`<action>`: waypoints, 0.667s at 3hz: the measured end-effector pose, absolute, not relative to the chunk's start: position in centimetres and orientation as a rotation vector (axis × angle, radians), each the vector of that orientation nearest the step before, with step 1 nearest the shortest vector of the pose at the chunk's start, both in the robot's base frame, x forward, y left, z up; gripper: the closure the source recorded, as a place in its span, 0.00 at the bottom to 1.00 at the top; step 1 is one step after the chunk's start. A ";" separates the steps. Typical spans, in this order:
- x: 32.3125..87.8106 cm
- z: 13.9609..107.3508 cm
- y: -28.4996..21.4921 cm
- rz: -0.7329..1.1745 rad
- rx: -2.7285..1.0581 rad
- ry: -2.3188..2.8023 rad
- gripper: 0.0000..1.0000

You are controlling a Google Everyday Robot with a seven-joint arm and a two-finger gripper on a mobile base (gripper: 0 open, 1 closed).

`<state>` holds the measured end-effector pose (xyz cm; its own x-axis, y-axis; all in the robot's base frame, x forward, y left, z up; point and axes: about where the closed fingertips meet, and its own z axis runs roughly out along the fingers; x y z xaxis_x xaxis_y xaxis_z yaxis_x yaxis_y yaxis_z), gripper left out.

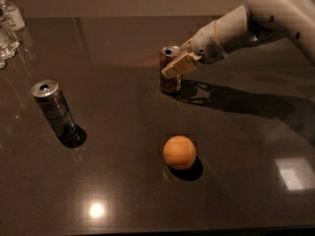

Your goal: Knock orange can over

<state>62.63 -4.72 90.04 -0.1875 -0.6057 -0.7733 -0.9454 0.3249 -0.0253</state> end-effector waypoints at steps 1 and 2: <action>62.1 91.2 -5.3 0.602 -1.382 1.885 0.87; 61.2 92.7 -6.1 0.501 -1.502 1.891 1.00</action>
Offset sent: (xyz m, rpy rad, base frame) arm -0.0309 -0.0346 0.0430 -0.3201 -0.0682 0.1349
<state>61.17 -6.14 92.72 -0.1203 -0.7046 -0.6993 -0.9585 0.2659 -0.1031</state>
